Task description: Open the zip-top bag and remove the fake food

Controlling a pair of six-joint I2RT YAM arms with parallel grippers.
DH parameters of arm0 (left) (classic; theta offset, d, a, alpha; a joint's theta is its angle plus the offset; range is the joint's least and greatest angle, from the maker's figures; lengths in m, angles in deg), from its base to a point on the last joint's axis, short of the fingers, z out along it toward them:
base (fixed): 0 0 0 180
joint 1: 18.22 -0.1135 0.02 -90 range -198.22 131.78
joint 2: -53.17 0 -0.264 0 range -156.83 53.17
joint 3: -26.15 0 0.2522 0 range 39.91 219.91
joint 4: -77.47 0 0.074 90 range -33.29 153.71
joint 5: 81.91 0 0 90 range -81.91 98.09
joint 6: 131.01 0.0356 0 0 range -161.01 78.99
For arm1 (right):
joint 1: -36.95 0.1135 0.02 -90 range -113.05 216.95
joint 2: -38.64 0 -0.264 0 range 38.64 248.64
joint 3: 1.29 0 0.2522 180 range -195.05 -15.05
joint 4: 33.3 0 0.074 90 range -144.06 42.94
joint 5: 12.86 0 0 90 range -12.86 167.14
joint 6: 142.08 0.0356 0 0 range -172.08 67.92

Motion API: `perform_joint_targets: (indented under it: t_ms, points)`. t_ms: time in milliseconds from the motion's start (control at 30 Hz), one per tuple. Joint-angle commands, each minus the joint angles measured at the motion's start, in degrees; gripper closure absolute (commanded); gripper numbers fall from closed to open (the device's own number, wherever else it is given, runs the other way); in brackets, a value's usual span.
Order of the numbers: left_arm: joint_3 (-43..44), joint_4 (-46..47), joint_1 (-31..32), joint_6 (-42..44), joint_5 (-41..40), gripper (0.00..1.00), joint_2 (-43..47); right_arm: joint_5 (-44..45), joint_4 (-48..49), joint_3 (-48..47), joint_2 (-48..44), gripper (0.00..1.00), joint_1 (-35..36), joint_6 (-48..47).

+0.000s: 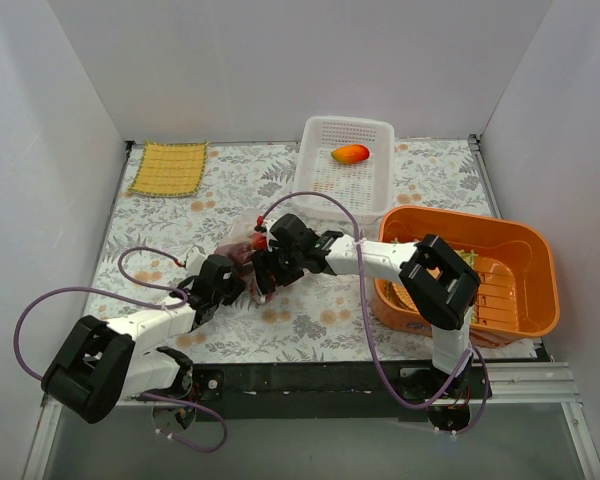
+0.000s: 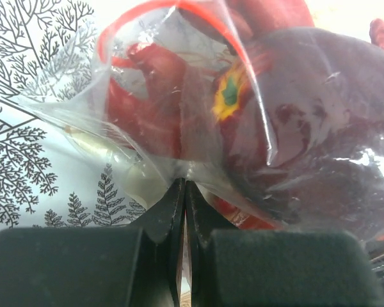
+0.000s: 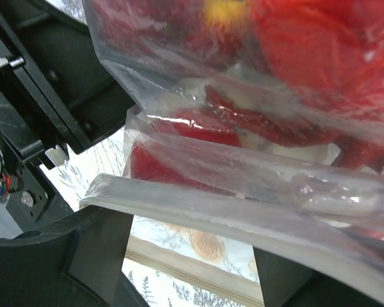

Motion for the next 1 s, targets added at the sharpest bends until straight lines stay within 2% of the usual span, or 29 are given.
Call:
perform_joint_targets:
  t_ms: [0,133,233,300,600,633,800,967]
  points:
    - [-3.05,-2.49,0.10,-1.23,-1.52,1.00,-0.74,2.25,9.52,2.14,-1.10,0.26,0.33,3.29]
    - [-4.11,-2.58,0.10,-2.19,-1.60,1.00,-0.65,2.43,12.77,4.77,-1.37,0.36,0.33,6.55]
    - [-4.55,-3.72,0.10,-3.16,-2.66,1.00,-0.22,5.41,13.66,6.54,-3.65,0.52,0.33,7.69]
    - [-4.90,-4.51,0.10,-4.04,-3.71,1.00,-0.12,8.21,13.49,8.47,-6.27,0.58,0.33,7.79]
    - [-3.41,-6.97,0.10,-5.97,-5.21,1.00,-3.11,15.08,11.38,12.34,-12.44,0.58,0.33,7.61]
    - [-3.23,-7.15,0.10,-6.15,-5.56,1.00,-3.20,15.87,9.64,12.43,-12.70,0.62,0.33,7.70]
    - [-3.23,-7.94,0.10,-6.24,-6.00,1.00,-2.33,21.14,5.67,11.64,-13.93,0.68,0.33,7.70]
    - [-3.06,-8.82,0.10,-6.33,-6.44,1.00,-1.88,22.65,5.31,11.47,-15.60,0.69,0.33,6.47]
